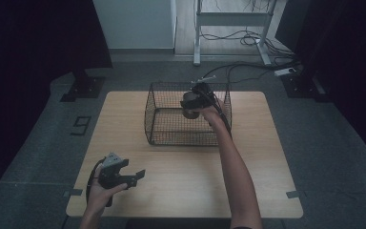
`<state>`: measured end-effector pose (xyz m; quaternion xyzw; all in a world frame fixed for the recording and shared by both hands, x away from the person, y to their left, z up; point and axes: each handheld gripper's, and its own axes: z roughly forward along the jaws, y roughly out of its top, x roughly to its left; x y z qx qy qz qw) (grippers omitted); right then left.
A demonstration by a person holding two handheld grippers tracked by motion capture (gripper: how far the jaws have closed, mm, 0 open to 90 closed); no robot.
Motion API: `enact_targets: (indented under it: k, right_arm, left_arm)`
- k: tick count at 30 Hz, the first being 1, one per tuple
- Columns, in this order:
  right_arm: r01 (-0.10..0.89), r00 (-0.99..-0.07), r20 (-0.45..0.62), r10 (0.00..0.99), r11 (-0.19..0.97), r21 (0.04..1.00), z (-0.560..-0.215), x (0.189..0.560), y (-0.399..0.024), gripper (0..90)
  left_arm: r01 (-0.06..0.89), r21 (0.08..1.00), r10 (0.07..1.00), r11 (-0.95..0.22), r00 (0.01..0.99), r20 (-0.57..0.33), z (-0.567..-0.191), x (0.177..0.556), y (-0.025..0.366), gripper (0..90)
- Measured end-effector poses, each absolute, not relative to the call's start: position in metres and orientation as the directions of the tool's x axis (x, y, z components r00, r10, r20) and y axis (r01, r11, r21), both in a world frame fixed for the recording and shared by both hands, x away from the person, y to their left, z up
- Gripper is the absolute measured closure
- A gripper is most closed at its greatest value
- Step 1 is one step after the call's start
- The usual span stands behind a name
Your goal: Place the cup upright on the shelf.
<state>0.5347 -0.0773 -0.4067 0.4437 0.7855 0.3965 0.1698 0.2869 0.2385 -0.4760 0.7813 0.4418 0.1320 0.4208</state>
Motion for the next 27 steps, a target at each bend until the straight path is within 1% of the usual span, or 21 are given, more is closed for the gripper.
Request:
enact_targets:
  k: [8,11,17,27]
  right_arm:
    - [0.568,-0.553,0.079,0.83,0.306,0.764,-0.42,0.539,-0.072,13.2]
    - [0.581,-0.549,0.066,0.833,0.324,0.746,-0.428,0.542,-0.068,13.2]
    - [0.595,-0.54,0.08,0.838,0.313,0.74,-0.437,0.546,-0.068,13.2]
    - [0.613,-0.53,0.064,0.845,0.33,0.718,-0.451,0.551,-0.067,13.2]
  left_arm:
    - [0.579,0.774,0.801,-0.257,0.575,-0.164,-0.476,0.287,0.239,15.4]
    - [0.579,0.774,0.801,-0.257,0.576,-0.164,-0.476,0.287,0.239,15.4]
    - [0.578,0.775,0.801,-0.256,0.575,-0.164,-0.476,0.287,0.239,15.4]
    - [0.576,0.777,0.801,-0.255,0.576,-0.165,-0.475,0.287,0.24,15.4]
